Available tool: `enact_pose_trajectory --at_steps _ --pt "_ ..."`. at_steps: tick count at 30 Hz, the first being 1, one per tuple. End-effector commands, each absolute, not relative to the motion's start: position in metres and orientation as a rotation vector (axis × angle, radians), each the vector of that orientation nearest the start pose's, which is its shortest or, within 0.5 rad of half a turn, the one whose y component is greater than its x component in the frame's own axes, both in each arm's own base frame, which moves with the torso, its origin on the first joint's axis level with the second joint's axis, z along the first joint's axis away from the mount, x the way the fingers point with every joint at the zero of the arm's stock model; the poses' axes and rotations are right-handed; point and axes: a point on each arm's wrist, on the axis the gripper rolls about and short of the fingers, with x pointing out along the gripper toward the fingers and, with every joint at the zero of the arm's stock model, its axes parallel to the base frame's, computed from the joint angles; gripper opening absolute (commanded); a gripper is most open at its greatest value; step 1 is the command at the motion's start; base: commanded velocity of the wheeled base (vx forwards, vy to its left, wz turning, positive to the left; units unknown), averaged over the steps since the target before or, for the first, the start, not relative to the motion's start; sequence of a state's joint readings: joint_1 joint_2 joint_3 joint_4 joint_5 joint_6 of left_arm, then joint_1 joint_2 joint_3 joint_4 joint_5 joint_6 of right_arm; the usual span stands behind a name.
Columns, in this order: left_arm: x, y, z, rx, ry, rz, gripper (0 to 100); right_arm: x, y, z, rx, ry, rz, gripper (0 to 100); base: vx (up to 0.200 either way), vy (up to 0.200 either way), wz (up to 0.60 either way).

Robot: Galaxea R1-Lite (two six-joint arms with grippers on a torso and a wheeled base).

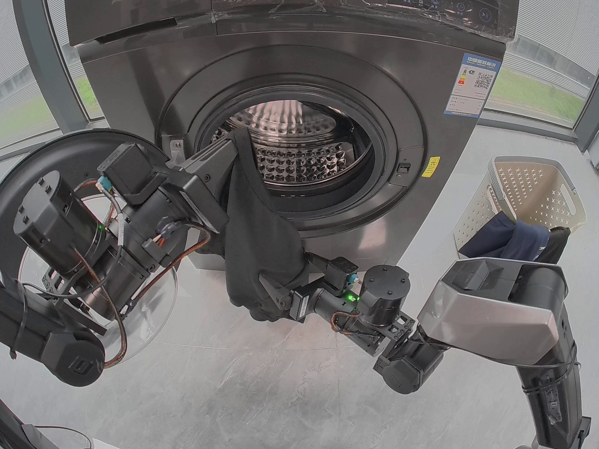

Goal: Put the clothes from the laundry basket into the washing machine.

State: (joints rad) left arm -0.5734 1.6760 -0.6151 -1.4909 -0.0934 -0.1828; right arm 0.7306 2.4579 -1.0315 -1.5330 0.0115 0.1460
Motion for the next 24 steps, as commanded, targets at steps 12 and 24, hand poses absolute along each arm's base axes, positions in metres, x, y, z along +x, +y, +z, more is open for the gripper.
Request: enact_pose_trajectory --at_steps 12,24 --pt "0.225 -0.156 0.229 -0.281 -0.379 -0.715 0 0.357 0.314 0.005 0.181 -0.085 0.744 100 0.000 0.000 0.00" --pt "0.211 -0.164 0.239 -0.305 -0.428 -0.769 0 0.373 0.324 0.003 0.230 -0.144 0.732 100 0.000 0.000 0.00"
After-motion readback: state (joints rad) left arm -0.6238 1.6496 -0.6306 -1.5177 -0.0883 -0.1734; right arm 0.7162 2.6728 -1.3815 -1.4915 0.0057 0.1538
